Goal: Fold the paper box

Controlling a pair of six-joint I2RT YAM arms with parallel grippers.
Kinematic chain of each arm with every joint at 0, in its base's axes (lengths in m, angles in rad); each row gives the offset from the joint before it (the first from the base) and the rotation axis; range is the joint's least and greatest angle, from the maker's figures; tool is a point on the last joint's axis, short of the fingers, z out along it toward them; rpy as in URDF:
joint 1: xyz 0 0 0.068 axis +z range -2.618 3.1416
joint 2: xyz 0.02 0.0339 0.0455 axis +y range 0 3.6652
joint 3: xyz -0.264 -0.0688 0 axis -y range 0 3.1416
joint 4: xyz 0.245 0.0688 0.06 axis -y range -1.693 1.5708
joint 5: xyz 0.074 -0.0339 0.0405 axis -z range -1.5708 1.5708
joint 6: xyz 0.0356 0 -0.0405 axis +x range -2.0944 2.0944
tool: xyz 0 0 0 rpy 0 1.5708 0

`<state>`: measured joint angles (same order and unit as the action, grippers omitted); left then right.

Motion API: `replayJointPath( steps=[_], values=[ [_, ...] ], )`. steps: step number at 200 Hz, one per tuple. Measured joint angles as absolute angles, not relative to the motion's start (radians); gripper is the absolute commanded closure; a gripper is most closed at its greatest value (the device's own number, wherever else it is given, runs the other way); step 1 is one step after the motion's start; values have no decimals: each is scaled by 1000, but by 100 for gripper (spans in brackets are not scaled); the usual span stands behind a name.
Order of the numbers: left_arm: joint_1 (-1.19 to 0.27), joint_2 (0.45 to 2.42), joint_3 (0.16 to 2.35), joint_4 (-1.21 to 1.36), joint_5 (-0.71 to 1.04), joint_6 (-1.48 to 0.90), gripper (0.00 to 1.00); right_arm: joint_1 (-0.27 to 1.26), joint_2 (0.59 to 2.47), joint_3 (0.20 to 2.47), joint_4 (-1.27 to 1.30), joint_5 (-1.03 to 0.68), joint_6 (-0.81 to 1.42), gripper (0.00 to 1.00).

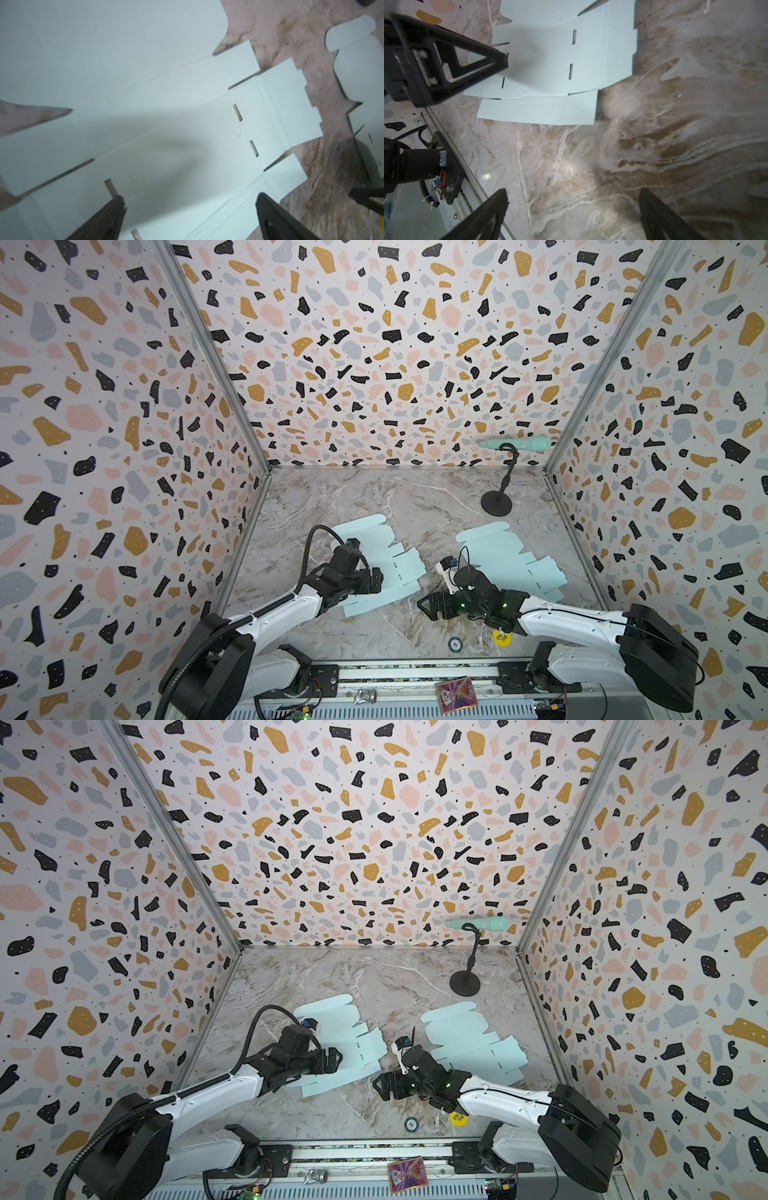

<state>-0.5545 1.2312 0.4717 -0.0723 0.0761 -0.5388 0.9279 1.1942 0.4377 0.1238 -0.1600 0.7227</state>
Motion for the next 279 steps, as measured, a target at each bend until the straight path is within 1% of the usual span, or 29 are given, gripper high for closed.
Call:
replayJointPath(
  steps=[25,71,86,113,138,152,164,185,208,247,263,279],
  values=[
    [-618,1222,426,-15,52,-590,0,906,1167,401,166,-192,735,1],
    [-749,1218,360,153,6,-721,0,793,1085,299,223,-254,756,1],
    [-804,1245,356,218,0,-773,0,764,1063,289,216,-265,756,0],
    [-889,1357,416,309,11,-844,0,692,1037,289,216,-298,749,4],
    [-905,1450,523,310,62,-854,0,611,1048,292,215,-328,730,8],
    [-881,1446,567,281,78,-831,0,580,1077,308,211,-340,714,11],
    [-831,1420,592,249,91,-800,2,570,1117,334,208,-352,697,13],
    [-731,1401,631,181,94,-728,9,564,1204,393,211,-371,669,15],
    [-646,1431,659,126,97,-654,25,562,1307,457,220,-392,641,21],
    [-598,1470,635,74,109,-587,48,554,1425,529,227,-410,614,26],
    [-595,1482,619,75,112,-574,52,547,1472,558,232,-416,604,29],
    [-595,1505,605,82,117,-564,53,544,1511,580,241,-423,602,31]
  ],
)
